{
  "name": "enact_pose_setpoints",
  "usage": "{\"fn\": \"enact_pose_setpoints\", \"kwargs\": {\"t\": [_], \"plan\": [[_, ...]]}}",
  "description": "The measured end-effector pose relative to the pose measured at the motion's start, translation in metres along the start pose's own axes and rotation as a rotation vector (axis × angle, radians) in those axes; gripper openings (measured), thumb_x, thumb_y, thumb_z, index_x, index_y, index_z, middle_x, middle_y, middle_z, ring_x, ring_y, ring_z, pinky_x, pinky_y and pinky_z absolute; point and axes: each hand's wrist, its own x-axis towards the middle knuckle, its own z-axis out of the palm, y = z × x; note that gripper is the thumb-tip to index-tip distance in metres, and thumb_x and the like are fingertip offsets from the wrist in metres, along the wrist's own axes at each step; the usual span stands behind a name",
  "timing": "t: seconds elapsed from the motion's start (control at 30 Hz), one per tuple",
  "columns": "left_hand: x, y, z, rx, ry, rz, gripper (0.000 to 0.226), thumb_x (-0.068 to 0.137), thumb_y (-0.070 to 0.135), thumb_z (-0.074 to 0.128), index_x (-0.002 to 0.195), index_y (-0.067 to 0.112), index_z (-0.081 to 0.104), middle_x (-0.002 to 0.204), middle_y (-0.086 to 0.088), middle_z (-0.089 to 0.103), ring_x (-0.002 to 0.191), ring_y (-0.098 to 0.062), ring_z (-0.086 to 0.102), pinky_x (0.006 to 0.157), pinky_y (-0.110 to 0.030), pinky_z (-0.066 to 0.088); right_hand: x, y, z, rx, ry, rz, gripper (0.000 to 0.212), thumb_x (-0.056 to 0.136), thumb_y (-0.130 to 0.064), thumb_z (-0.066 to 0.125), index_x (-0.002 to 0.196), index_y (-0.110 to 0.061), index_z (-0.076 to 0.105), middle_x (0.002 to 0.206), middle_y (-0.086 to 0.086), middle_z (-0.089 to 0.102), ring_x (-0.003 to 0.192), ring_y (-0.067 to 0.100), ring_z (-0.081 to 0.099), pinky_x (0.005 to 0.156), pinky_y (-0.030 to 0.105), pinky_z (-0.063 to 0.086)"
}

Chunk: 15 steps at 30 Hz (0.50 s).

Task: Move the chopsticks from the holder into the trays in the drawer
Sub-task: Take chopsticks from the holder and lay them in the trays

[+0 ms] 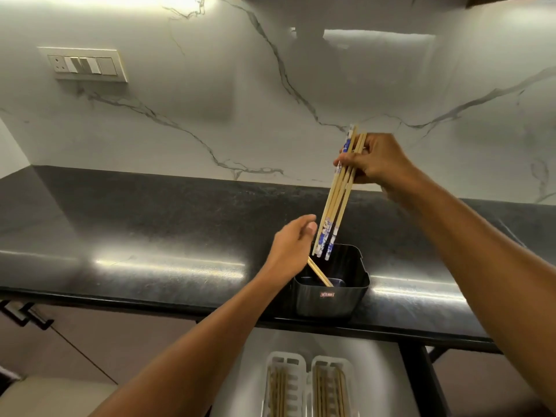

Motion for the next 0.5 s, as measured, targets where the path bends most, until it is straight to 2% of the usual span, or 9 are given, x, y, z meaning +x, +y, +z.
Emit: {"fn": "enact_pose_setpoints", "kwargs": {"t": [0.07,0.2,0.33,0.43,0.5], "plan": [[-0.005,0.004,0.004,-0.11,-0.103,0.004,0.029,0.101,0.031,0.039,0.12,0.021,0.06,0.098,-0.004,0.067,0.082,-0.011,0.06,0.079,-0.028,0.051,-0.001,-0.012,-0.005,0.035,-0.024,0.01,0.004,0.091,-0.006,0.058,0.088,-0.009,0.06,0.083,0.008,0.068,0.073,0.016,0.07,0.06,0.021,0.058],[-0.019,0.009,0.008,-0.438,-0.254,-0.133,0.026,0.1,0.025,0.044,0.115,0.012,0.06,0.104,-0.008,0.071,0.096,-0.017,0.07,0.089,-0.035,0.056,-0.004,-0.013,-0.006,0.09,-0.058,0.082,0.004,0.092,-0.008,0.057,0.09,-0.01,0.06,0.084,0.006,0.071,0.073,0.015,0.071,0.061,0.024,0.058],[-0.034,0.005,0.011,-0.582,-0.345,-0.192,0.023,0.098,0.024,0.047,0.113,0.012,0.06,0.091,-0.007,0.072,0.083,-0.021,0.07,0.085,-0.042,0.058,-0.009,-0.002,0.0,0.223,-0.083,0.192,0.007,0.093,-0.007,0.056,0.098,-0.006,0.061,0.088,0.008,0.072,0.075,0.017,0.072,0.069,0.029,0.06],[-0.041,0.002,0.014,-0.583,-0.333,-0.205,0.021,0.099,0.023,0.045,0.107,0.01,0.06,0.075,-0.003,0.064,0.064,-0.012,0.062,0.069,-0.032,0.058,-0.012,0.004,0.002,0.245,-0.104,0.254,0.017,0.091,-0.006,0.057,0.108,-0.001,0.059,0.091,0.012,0.072,0.081,0.022,0.071,0.081,0.038,0.058],[-0.044,-0.001,0.013,-0.54,-0.299,-0.204,0.021,0.1,0.022,0.044,0.103,0.009,0.06,0.069,-0.001,0.058,0.057,-0.008,0.053,0.057,-0.024,0.051,-0.01,0.004,0.0,0.267,-0.095,0.253,0.034,0.088,-0.003,0.061,0.121,-0.005,0.054,0.093,0.013,0.069,0.085,0.026,0.069,0.084,0.042,0.057]]}}
